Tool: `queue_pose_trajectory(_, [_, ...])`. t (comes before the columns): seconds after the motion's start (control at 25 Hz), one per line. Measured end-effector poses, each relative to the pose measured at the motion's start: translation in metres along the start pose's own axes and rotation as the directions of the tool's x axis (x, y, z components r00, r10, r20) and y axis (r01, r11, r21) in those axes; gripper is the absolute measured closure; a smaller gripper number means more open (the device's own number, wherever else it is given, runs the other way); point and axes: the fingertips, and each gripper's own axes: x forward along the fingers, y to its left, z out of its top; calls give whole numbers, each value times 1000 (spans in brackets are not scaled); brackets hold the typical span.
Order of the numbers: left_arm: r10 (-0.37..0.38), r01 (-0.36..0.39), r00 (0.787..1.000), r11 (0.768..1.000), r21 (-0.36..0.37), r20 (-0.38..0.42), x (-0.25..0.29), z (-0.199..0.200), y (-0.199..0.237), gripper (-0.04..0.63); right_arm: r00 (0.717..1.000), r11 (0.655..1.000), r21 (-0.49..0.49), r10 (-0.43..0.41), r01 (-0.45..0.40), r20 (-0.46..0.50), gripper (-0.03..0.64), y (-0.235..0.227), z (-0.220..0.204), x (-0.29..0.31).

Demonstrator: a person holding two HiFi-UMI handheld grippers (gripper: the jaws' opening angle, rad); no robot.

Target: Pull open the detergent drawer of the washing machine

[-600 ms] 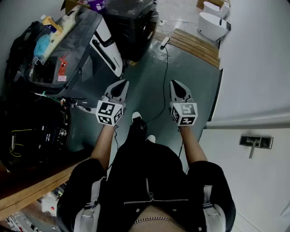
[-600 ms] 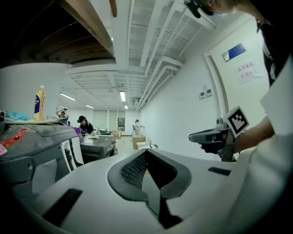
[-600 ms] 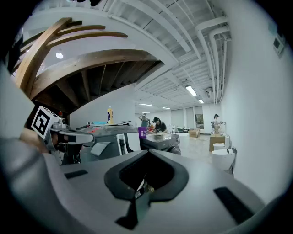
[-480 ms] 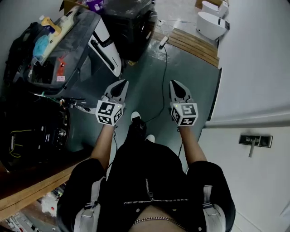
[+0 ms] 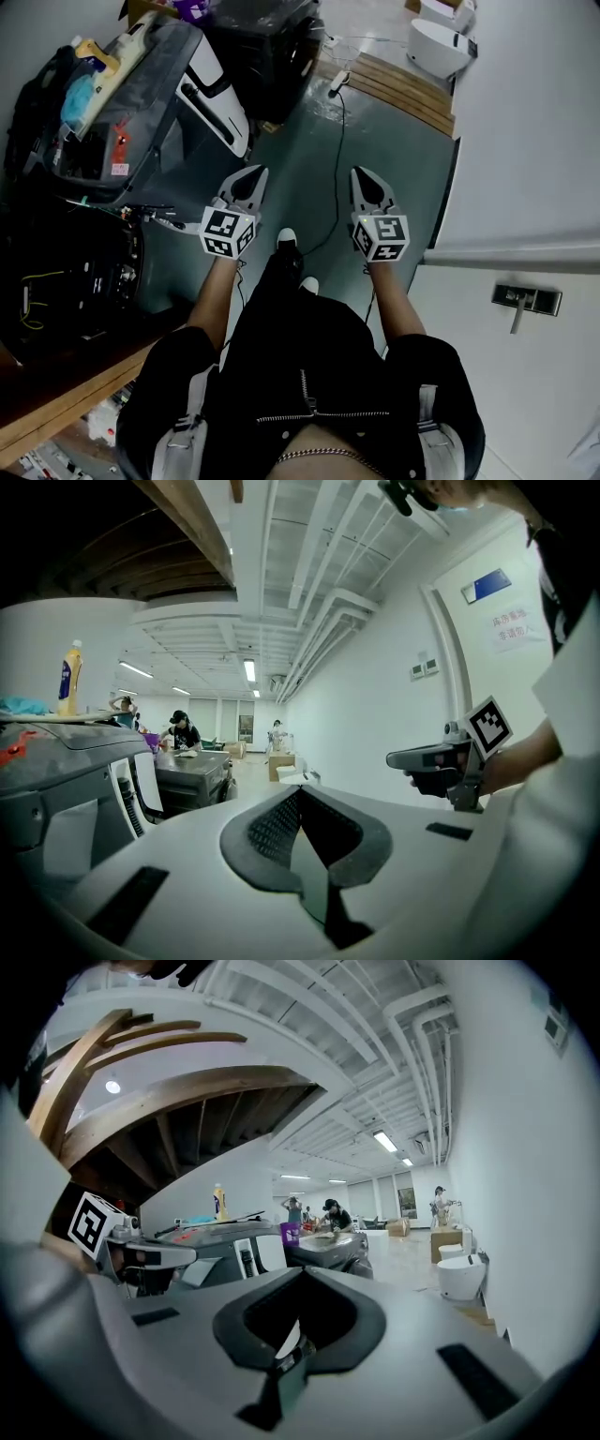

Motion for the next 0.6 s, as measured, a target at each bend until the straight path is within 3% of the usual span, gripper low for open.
queue_pose_trajectory(0.6, [-36, 36, 999, 999, 2, -15, 99, 17, 89, 577, 999, 1000, 5, 2, -2, -38, 611, -27, 24, 126])
